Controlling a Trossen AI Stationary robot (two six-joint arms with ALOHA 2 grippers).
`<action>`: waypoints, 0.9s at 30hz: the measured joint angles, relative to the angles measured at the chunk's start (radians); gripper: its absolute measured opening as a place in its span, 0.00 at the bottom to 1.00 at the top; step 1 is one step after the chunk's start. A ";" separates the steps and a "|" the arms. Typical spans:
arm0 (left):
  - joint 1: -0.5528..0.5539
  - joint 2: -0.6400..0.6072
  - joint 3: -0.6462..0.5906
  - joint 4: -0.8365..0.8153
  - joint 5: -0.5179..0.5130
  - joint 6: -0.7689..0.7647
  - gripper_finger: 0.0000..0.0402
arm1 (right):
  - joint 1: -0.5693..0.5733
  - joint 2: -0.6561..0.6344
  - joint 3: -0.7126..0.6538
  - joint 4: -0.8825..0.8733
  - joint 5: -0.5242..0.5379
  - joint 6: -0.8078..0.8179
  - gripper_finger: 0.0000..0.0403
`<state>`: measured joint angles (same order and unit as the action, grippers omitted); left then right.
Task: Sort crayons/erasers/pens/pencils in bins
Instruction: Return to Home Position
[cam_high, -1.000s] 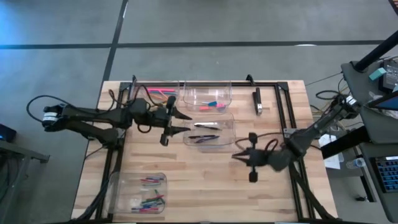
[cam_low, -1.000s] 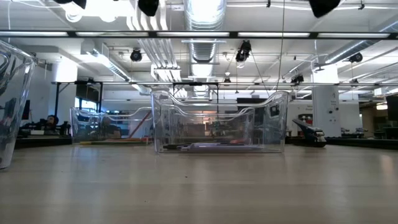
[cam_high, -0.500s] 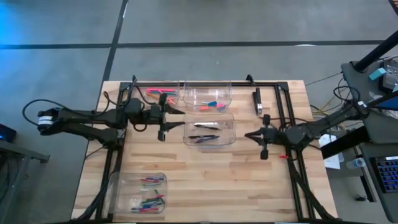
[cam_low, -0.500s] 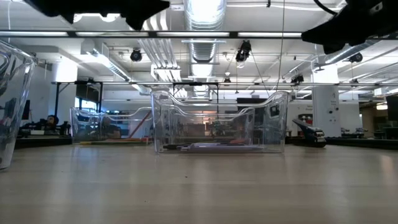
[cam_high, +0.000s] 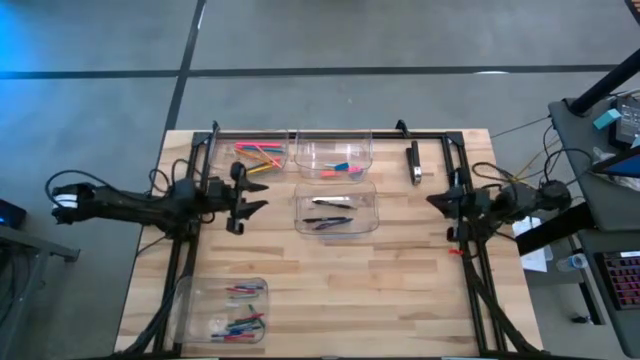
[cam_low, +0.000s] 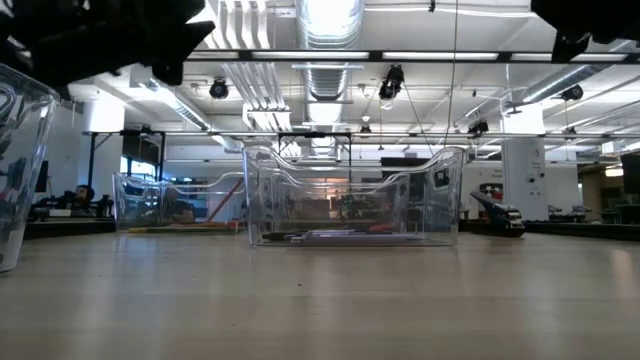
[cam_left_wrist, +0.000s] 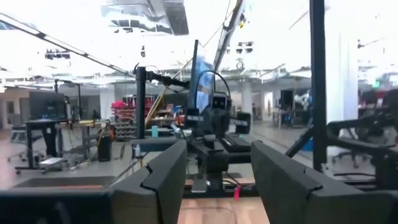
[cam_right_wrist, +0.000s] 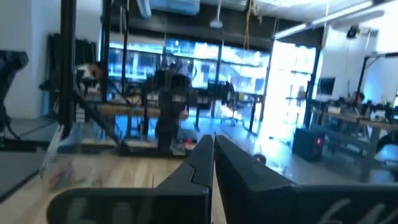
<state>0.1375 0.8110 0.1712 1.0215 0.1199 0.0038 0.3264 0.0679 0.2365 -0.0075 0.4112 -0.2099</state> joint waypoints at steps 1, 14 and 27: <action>0.000 -0.006 -0.032 0.032 -0.001 -0.018 0.41 | 0.000 -0.020 0.001 0.009 -0.001 -0.004 0.02; -0.001 0.009 -0.163 0.170 -0.052 0.028 0.41 | 0.000 -0.068 -0.062 0.041 -0.019 0.016 0.02; -0.002 0.232 -0.166 0.120 0.074 -0.102 0.36 | 0.000 -0.068 -0.162 0.000 -0.105 0.030 0.02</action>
<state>0.1356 1.0432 0.0051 1.1420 0.1941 -0.0986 0.3267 -0.0002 0.0743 -0.0078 0.3066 -0.1796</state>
